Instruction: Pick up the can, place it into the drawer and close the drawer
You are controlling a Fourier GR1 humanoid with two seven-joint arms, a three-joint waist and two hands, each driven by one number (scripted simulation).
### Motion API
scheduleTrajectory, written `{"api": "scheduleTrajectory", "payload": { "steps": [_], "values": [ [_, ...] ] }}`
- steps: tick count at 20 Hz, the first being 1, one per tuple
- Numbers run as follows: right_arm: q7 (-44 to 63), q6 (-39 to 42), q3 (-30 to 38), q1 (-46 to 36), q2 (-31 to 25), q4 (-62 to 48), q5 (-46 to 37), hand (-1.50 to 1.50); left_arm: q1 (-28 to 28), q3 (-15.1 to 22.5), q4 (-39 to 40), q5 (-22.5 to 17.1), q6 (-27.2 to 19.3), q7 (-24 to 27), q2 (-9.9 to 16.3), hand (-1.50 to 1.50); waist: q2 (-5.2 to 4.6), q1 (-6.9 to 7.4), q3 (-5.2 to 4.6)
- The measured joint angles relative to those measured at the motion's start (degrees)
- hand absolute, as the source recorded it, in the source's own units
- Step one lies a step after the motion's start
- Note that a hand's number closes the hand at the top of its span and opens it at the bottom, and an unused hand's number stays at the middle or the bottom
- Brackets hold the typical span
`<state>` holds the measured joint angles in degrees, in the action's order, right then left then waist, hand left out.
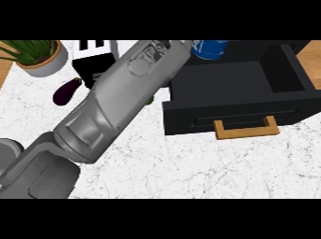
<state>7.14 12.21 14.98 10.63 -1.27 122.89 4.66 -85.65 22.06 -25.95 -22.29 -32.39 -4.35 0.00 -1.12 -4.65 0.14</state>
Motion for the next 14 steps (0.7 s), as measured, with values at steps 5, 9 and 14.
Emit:
{"api": "scheduleTrajectory", "payload": {
  "steps": [5,9,14],
  "values": [
    [-0.17,-0.26,-0.13,-1.59,-0.29,-1.33,-0.50,-1.50,0.24,3.20,2.14,-1.74,-2.20,2.18,0.01,1.50,-0.21,-0.83,0.04],
    [1.19,-0.47,0.07,-3.18,-0.91,-1.20,0.14,-1.50,0.82,5.89,2.89,-3.16,-3.37,2.89,0.00,1.50,-0.28,-1.34,0.04],
    [0.46,-0.43,-0.11,-3.66,-1.09,-1.88,-0.52,-1.50,1.39,8.80,4.23,-3.89,-4.28,4.42,0.01,1.50,-0.45,-1.85,0.05]
  ]
}}
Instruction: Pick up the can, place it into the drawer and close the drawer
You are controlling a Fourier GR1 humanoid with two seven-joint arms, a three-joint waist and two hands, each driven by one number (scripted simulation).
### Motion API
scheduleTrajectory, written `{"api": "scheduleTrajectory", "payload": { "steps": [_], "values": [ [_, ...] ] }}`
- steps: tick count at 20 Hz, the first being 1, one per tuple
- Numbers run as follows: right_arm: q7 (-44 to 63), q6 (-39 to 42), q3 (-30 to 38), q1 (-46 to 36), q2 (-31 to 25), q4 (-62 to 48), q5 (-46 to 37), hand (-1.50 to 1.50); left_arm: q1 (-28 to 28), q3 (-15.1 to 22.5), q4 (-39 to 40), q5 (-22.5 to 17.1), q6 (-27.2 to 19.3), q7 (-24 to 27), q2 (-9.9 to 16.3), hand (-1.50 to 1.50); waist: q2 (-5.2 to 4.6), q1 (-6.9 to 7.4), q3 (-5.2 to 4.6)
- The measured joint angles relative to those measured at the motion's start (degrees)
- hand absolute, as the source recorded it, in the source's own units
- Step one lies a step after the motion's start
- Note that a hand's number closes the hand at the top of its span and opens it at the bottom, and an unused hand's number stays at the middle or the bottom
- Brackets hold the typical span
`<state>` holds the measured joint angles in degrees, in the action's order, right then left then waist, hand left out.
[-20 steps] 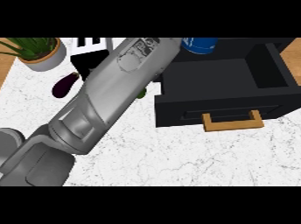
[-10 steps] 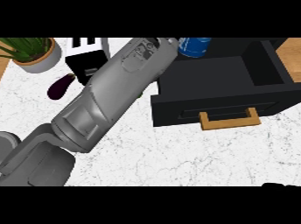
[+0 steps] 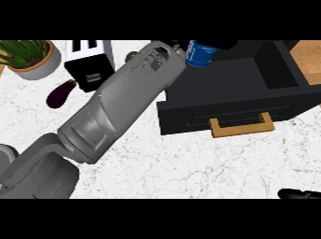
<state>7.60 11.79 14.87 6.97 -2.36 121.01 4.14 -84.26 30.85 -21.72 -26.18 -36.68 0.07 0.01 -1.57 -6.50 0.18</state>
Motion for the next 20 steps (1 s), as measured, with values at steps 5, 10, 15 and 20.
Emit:
{"api": "scheduleTrajectory", "payload": {
  "steps": [5,10,15,20],
  "values": [
    [0.65,-0.06,-0.65,-0.38,0.09,0.88,-0.02,-1.50,1.01,2.33,0.71,-1.29,-2.27,0.44,-0.01,-1.50,-0.16,-0.84,-0.01],
    [0.47,-0.10,-0.78,-1.24,-0.16,0.26,-0.36,-1.50,1.57,3.26,1.53,-2.62,-4.04,1.46,-0.01,-1.50,-0.30,-0.93,-0.01],
    [0.66,0.26,-0.84,-0.52,-0.30,1.23,-0.09,-1.50,2.27,4.11,1.58,-4.04,-6.10,2.38,-0.01,-1.50,-0.22,-1.01,-0.02],
    [0.49,-0.01,-1.07,-1.48,-1.63,3.03,-2.64,-1.50,2.91,4.56,1.01,-5.92,-7.89,3.18,0.00,-1.50,-0.28,-1.16,-0.06]
  ]
}}
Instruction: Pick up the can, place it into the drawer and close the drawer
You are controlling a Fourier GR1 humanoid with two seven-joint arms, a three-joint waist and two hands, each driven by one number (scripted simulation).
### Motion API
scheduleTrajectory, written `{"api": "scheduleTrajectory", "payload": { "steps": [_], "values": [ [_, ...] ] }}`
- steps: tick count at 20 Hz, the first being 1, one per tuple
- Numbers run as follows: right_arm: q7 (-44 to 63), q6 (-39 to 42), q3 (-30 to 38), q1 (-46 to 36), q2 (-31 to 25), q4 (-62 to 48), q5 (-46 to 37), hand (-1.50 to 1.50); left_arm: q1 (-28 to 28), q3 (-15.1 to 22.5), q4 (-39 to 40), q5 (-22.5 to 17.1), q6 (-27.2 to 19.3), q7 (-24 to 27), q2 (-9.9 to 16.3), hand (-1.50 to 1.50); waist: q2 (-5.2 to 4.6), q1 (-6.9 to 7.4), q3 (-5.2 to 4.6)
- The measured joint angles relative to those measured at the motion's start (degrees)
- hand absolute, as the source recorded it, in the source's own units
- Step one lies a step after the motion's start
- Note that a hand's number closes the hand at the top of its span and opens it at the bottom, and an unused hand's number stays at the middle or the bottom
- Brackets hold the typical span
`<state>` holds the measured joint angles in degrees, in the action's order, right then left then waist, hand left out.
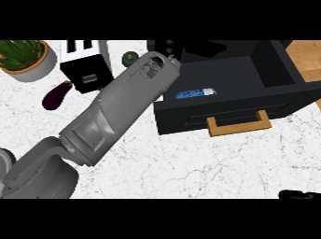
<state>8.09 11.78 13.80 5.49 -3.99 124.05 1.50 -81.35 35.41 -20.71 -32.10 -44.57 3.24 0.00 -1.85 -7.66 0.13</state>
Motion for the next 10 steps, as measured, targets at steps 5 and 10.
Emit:
{"api": "scheduleTrajectory", "payload": {
  "steps": [5,10],
  "values": [
    [-2.12,0.37,-1.13,-0.08,-2.53,2.66,-6.30,-1.50,0.34,-0.55,-1.04,-2.43,-0.74,0.88,0.00,-1.50,0.09,0.33,-0.04],
    [-4.42,0.49,-3.37,-0.64,-4.37,4.23,-12.76,-1.50,0.45,-1.26,-2.67,-5.14,-1.02,2.31,0.00,-1.50,0.26,1.20,-0.05]
  ]
}}
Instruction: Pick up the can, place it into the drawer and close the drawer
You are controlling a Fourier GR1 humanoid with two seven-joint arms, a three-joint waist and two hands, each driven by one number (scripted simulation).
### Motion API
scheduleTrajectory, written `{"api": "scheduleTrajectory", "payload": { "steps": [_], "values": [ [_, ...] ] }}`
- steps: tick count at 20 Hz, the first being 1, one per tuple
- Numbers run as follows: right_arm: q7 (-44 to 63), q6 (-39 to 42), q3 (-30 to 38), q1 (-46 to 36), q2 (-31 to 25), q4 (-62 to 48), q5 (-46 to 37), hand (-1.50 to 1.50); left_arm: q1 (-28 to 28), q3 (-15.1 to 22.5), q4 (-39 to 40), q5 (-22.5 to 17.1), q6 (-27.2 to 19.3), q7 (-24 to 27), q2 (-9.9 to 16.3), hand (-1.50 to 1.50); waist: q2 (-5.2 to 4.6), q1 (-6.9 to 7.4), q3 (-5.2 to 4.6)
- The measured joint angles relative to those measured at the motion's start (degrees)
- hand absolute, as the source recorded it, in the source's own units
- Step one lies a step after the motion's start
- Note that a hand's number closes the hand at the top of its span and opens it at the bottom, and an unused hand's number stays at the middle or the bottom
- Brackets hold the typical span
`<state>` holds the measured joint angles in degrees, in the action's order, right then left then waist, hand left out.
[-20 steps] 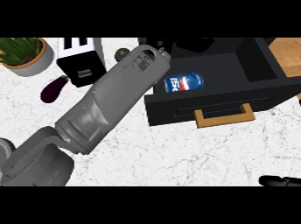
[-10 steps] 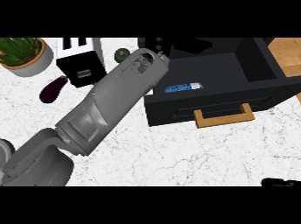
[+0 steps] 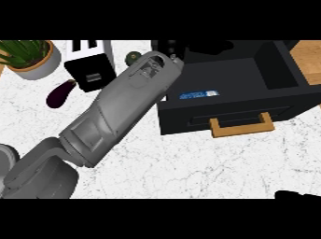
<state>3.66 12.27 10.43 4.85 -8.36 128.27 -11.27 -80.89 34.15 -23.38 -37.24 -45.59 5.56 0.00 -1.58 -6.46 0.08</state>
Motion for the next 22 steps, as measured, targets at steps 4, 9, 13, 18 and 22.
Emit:
{"api": "scheduleTrajectory", "payload": {
  "steps": [4,9,13,18,22],
  "values": [
    [-1.37,-0.42,-2.06,-1.27,-1.65,-0.21,-6.27,-1.50,-0.78,-0.18,-0.89,-1.72,-0.85,0.87,-0.01,-1.50,0.15,0.85,-0.01],
    [-3.99,-1.76,-5.25,-2.25,-4.10,-3.28,-16.75,-1.50,-0.80,0.47,-1.54,-2.61,-2.37,1.62,0.00,-1.50,0.47,2.47,-0.01],
    [-4.25,-3.81,-8.60,-4.71,-5.52,-7.62,-26.35,-1.50,-1.58,0.72,-2.24,-2.66,-2.64,0.78,0.00,-1.50,0.81,4.16,-0.04],
    [-4.46,-6.73,-13.19,-6.79,-5.97,-14.19,-36.66,-1.50,-1.57,0.49,-3.58,-2.06,-3.57,-0.90,0.00,-1.50,1.24,5.66,-0.06],
    [-3.90,-10.80,-16.44,-8.84,-4.65,-21.36,-44.63,-1.50,-1.24,0.07,-4.98,-1.10,-2.71,-2.73,1.41,-1.50,1.44,6.64,-0.06]
  ]
}}
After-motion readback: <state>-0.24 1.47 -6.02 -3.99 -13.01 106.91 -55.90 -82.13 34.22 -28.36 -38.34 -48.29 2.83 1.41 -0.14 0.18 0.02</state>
